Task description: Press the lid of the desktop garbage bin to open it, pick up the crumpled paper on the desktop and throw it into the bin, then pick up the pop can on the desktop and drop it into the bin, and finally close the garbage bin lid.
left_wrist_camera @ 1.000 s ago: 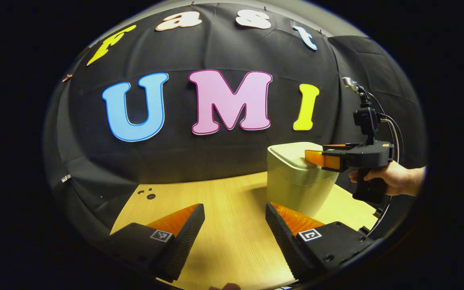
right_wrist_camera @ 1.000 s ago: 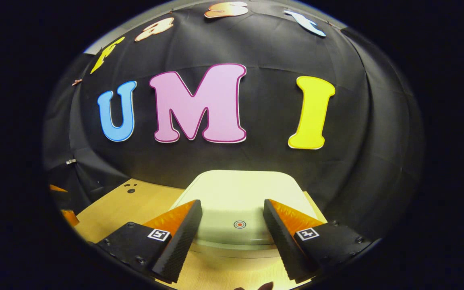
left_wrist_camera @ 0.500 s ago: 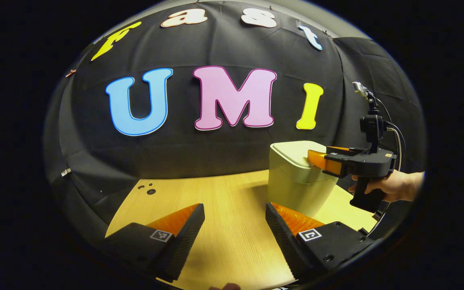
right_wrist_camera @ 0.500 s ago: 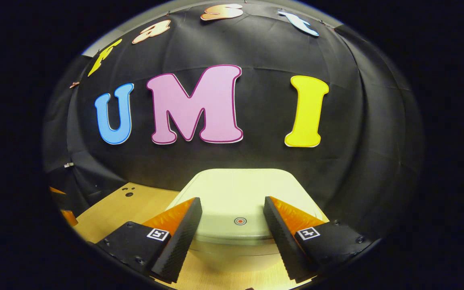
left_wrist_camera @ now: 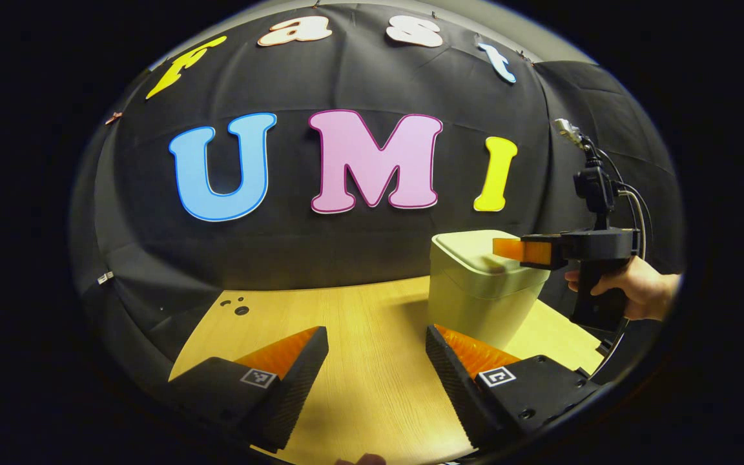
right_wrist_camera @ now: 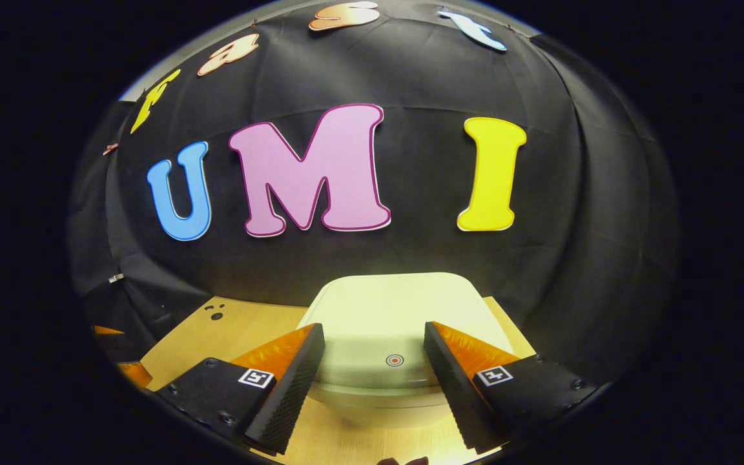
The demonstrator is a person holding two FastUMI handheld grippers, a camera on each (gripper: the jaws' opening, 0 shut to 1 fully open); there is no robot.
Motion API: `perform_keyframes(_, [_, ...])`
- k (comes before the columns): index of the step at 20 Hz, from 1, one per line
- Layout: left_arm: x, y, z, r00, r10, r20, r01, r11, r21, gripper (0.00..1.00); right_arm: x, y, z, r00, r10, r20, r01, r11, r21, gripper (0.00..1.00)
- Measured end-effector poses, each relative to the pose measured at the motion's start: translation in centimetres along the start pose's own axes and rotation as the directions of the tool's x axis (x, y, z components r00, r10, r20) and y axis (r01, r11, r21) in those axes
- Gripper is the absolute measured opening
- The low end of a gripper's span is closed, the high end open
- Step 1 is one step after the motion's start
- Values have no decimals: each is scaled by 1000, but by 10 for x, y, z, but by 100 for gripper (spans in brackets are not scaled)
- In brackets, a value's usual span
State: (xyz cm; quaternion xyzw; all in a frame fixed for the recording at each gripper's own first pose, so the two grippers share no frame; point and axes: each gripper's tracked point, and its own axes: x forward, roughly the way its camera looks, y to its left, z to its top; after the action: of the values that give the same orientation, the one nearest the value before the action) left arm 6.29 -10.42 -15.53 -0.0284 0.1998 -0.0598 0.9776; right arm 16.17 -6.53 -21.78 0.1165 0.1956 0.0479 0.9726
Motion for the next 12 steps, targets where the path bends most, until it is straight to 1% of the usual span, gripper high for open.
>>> perform_keyframes(7, [1,-3,4,1000,-11,11,11,1000,1,98,-38,7,23,998,17,63,-15,1000,-19,97])
perform_keyframes(12, [0,-4,11,999,-15,30,15,1000,8,98,-75,19,40,991,32,133,-18,994,-107,97])
